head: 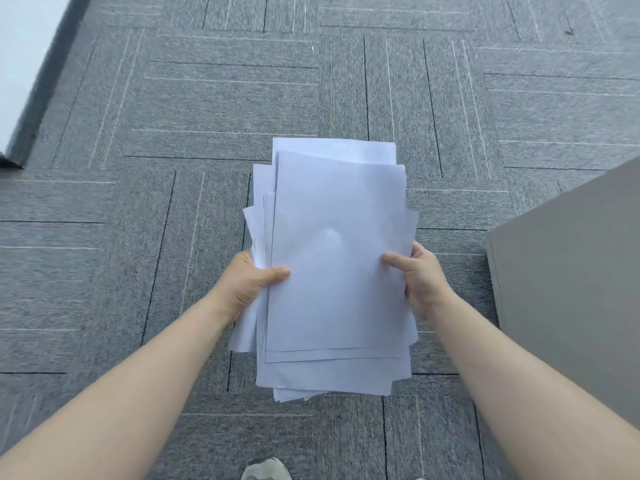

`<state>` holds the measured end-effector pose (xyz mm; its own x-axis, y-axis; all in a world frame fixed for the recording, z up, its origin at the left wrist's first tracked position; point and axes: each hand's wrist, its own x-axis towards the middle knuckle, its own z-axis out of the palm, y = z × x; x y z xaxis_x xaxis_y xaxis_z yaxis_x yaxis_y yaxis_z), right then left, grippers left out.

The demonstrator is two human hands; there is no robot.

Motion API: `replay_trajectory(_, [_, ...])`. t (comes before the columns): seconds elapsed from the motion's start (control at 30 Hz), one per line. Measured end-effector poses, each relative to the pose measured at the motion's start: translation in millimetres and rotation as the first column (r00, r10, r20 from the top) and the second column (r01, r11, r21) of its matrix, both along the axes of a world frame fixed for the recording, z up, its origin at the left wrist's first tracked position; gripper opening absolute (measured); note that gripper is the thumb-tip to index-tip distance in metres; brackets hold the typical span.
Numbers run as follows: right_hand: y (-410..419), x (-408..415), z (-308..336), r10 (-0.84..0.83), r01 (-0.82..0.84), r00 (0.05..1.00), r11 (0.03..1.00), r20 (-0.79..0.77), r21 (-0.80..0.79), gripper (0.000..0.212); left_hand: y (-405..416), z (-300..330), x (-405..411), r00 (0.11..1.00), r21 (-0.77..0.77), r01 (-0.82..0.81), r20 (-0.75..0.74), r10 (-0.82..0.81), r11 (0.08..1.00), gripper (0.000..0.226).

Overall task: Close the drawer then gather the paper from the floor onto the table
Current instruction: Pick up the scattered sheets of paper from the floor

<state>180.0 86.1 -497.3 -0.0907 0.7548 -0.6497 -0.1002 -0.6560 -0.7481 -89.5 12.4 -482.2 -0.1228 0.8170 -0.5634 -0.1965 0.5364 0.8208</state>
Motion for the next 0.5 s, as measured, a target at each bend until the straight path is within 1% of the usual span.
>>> replay_trajectory(0.1, [4.9, 2.1, 53.0, -0.018, 0.017, 1.0, 0.999, 0.018, 0.042, 0.027, 8.3, 46.7, 6.1, 0.999, 0.013, -0.019, -0.039, 0.019, 1.0, 0.032])
replay_trajectory(0.23, [12.2, -1.5, 137.4, -0.029, 0.018, 0.997, 0.99, 0.075, 0.137, 0.027, 21.0, 122.9, 15.5, 0.994, 0.047, -0.065, -0.09, 0.069, 0.997, 0.028])
replay_trajectory(0.37, [17.2, -9.5, 237.0, -0.108, 0.071, 0.985, 0.967, 0.138, 0.246, 0.026, 35.1, 209.1, 24.6, 0.977, 0.094, -0.13, -0.16, 0.144, 0.987, 0.02])
replay_trajectory(0.5, [14.8, -7.4, 347.1, -0.219, 0.157, 0.966, 0.919, 0.137, 0.362, 0.021, 54.2, 311.6, 43.5, 0.967, 0.155, -0.147, -0.185, 0.175, 0.977, 0.014])
